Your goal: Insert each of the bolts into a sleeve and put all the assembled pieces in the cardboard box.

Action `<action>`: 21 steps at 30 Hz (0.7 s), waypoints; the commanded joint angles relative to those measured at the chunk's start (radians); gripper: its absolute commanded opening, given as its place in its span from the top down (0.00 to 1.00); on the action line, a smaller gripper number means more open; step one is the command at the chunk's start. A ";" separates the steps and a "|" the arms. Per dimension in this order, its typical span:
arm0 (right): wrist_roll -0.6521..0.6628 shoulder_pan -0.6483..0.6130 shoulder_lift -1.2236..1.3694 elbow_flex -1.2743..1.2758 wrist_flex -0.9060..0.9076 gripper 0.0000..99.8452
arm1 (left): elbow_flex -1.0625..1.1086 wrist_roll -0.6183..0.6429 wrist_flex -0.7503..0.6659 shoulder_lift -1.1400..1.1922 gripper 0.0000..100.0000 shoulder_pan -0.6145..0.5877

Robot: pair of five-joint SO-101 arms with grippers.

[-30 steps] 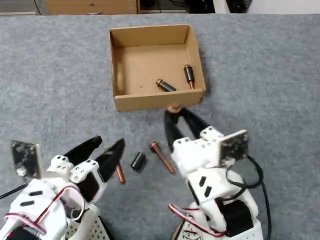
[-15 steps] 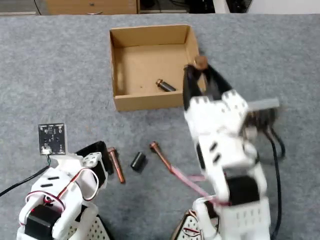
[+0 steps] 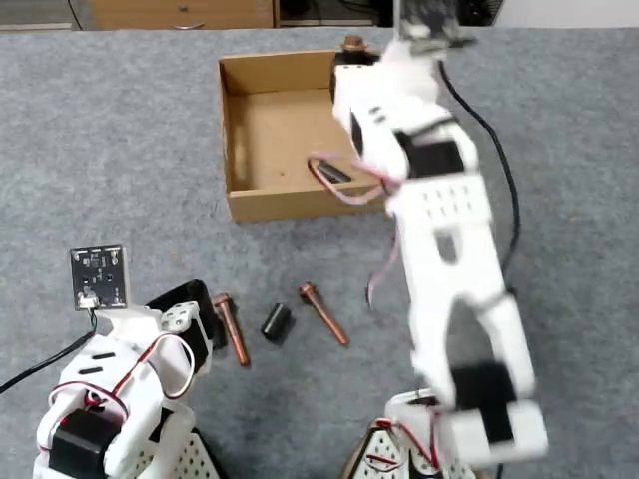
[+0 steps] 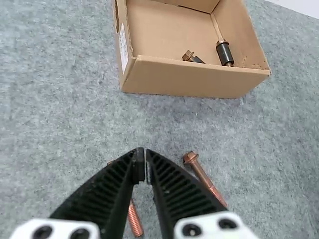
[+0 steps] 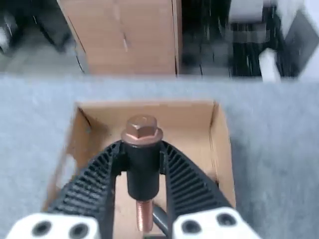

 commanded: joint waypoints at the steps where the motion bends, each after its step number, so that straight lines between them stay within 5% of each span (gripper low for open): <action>1: -0.008 0.041 0.199 -0.239 0.072 1.00 | -0.002 -0.011 -0.020 -0.002 0.98 -0.006; 21: 0.034 0.061 1.064 -1.052 0.502 1.00 | 0.000 -0.011 -0.015 -0.002 0.98 -0.006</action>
